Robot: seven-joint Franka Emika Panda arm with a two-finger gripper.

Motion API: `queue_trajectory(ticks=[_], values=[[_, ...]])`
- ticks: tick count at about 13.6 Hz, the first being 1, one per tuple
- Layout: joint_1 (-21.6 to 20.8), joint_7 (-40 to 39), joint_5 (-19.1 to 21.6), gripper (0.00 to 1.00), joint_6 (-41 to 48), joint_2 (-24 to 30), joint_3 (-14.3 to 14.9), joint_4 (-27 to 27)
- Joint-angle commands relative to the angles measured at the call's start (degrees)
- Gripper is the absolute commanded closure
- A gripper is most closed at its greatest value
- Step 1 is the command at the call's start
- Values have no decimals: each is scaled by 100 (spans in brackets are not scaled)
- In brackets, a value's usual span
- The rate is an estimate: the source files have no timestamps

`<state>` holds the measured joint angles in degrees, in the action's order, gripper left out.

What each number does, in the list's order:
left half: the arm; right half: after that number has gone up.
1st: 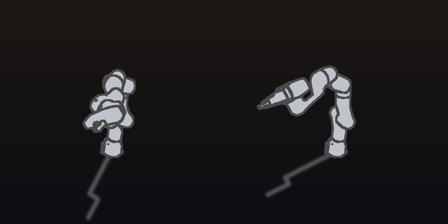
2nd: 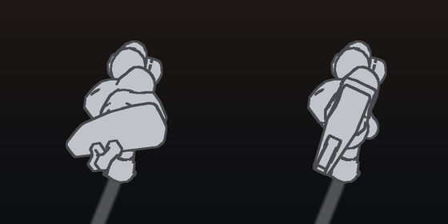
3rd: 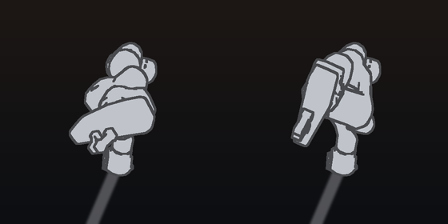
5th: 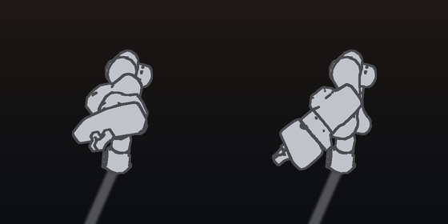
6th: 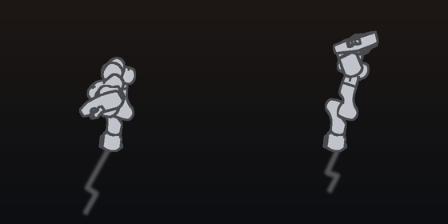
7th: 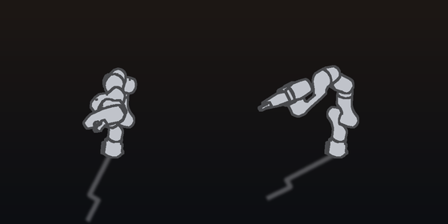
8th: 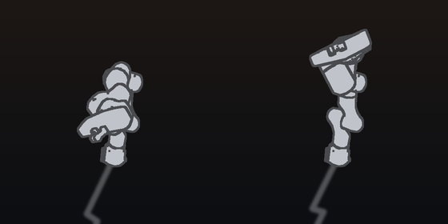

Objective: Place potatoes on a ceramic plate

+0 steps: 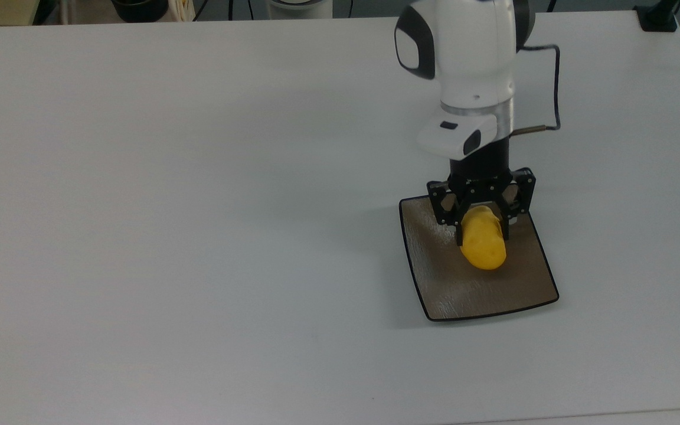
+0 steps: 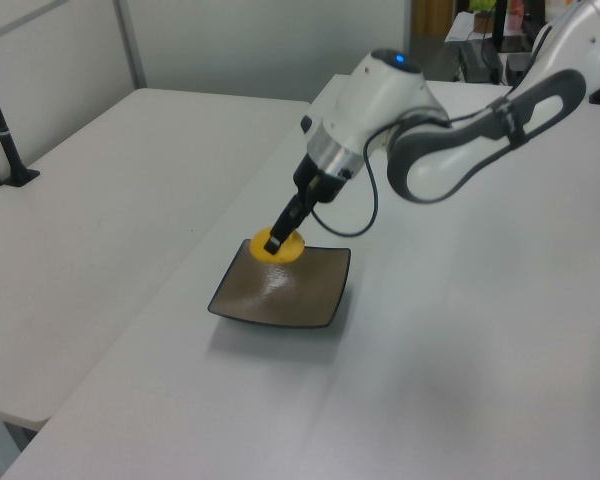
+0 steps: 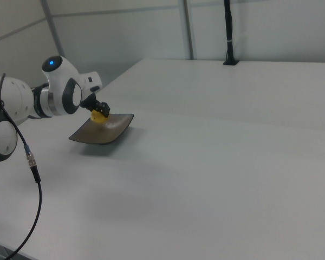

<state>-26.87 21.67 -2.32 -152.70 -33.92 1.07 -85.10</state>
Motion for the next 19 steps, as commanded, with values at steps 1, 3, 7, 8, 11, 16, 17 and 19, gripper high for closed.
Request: queue_trajectory(ticks=[1, 3, 7, 8, 11, 16, 17, 19], values=[[-99, 328, -356, 65, -391, -368, 43, -33], [-90, 329, -366, 53, -427, -431, 43, -50], [-81, 320, -410, 0, -427, -440, 43, -68], [-81, 329, -401, 0, -419, -423, 43, -68], [-55, 329, -392, 0, -209, -73, 43, -190], [305, 320, -392, 0, 2837, 1667, 78, -490], [410, 320, -384, 0, 3521, 2009, 78, -490], [664, 329, -287, 0, 4491, 2529, 69, -507]])
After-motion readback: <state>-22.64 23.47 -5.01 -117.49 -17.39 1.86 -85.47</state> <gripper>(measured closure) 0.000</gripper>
